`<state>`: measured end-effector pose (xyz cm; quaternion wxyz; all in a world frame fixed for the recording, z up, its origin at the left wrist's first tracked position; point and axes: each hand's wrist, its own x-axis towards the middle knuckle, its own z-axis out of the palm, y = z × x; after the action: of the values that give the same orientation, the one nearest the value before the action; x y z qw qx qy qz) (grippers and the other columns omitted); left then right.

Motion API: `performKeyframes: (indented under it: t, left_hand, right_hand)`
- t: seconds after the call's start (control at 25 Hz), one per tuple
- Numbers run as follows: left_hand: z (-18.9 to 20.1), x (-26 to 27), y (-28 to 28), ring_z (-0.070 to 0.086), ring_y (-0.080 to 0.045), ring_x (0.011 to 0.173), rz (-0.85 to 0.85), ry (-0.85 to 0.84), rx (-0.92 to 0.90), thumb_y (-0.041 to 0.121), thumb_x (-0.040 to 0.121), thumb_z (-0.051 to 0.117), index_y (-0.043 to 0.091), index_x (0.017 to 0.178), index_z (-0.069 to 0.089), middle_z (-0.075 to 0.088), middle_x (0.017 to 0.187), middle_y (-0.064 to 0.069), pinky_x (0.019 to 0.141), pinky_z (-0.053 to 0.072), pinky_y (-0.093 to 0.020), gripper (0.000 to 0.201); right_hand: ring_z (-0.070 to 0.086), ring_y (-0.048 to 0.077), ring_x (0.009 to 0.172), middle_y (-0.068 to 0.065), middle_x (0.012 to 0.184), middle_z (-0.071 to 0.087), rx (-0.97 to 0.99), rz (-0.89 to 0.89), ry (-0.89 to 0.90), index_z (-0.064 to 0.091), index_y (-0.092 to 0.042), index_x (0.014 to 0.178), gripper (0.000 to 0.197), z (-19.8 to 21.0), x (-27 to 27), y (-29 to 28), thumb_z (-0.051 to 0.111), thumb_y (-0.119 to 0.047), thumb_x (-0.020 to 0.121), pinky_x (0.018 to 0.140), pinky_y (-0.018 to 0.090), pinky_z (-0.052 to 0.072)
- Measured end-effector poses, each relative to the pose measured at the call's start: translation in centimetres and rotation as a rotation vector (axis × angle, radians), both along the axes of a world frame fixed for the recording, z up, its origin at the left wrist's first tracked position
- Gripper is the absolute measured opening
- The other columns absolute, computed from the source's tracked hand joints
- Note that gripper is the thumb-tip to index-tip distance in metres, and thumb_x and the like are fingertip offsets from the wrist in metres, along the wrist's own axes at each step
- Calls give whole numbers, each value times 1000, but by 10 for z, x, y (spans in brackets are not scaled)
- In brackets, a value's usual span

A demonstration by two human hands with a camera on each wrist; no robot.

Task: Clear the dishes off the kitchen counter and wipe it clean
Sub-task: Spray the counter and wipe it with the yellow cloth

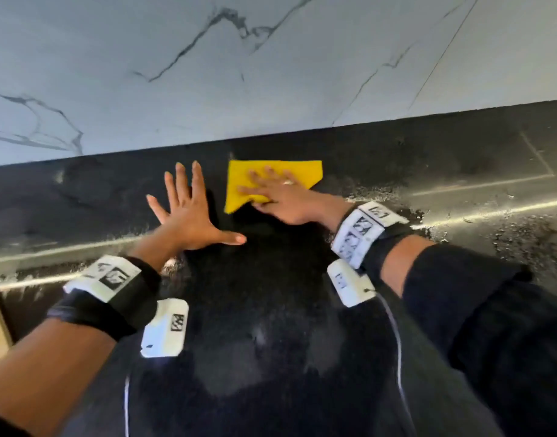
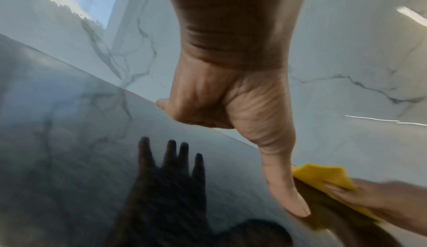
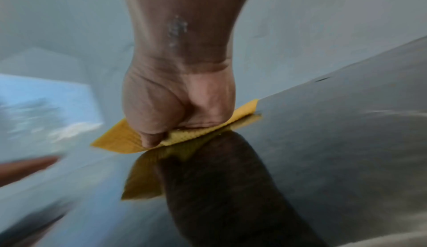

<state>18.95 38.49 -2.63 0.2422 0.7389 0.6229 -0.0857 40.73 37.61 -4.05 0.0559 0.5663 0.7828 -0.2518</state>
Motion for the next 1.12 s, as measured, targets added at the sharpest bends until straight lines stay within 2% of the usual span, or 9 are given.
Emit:
performKeyframes:
  t: [0.12,0.2,0.28,0.4,0.6,0.68,0.8,0.96,1.12]
  left_hand:
    - [14,-54,4,-30,-22,145,7,22,-77,82,39,71,35,147,-30,-32,158,0,113,-12,-63,155]
    - [17,-77,0,-24,-22,147,35,-43,-74,74,55,72,36,150,-23,-25,161,0,116,-9,-60,140]
    - [13,-93,-11,-19,-23,149,84,-64,-42,62,78,67,32,155,-10,-18,163,-1,118,-5,-58,113]
    - [4,-125,-38,-13,-24,150,273,-84,11,53,94,52,26,157,1,-14,164,-4,119,0,-54,86]
    - [2,-178,-67,-6,-23,151,564,-263,169,49,101,38,18,157,5,-5,164,-10,122,0,-42,72]
    - [8,-185,-66,-5,-21,151,602,-293,207,53,100,35,18,157,10,-1,165,-9,122,0,-42,71]
    - [13,-170,-70,-7,-24,151,490,-260,147,60,98,31,22,157,11,-5,164,-8,122,1,-45,73]
    - [8,-120,-74,-11,-24,151,240,-231,72,64,95,35,26,156,11,-6,165,-5,121,0,-47,76]
    - [11,-57,-74,-10,-24,151,22,-217,46,61,96,39,27,156,14,-5,165,-3,120,1,-48,73]
  right_hand:
    - [-8,23,151,-6,164,-5,29,-541,-34,10,-34,155,53,7,63,-18,27,-41,105,115,63,-5]
    - [-11,32,150,-1,164,-6,51,-933,-7,12,-31,155,55,3,43,-16,28,-41,103,110,70,-8]
    - [-20,41,146,9,163,-14,23,-1068,30,7,-26,156,63,0,-21,5,32,-39,100,106,73,-12]
    - [-25,45,143,14,160,-21,-58,-814,85,0,-23,156,70,7,-132,46,33,-41,98,104,74,-15]
    - [-18,33,148,-4,163,-16,-119,228,1,5,-43,153,56,6,-274,6,24,-50,101,106,71,-14]
    - [-18,25,149,-11,162,-15,-125,495,7,9,-49,151,52,5,-263,-33,25,-54,101,109,65,-17]
    - [-16,15,148,-16,162,-8,-100,523,37,17,-52,148,51,4,-174,-59,34,-51,101,112,54,-19]
    - [-11,17,150,-7,163,-7,-54,-262,-5,6,-42,152,52,11,-19,-53,25,-47,104,116,50,-15]
    - [-14,31,149,-3,164,-10,10,-1227,25,8,-29,156,57,11,52,-87,19,-43,102,112,67,-11]
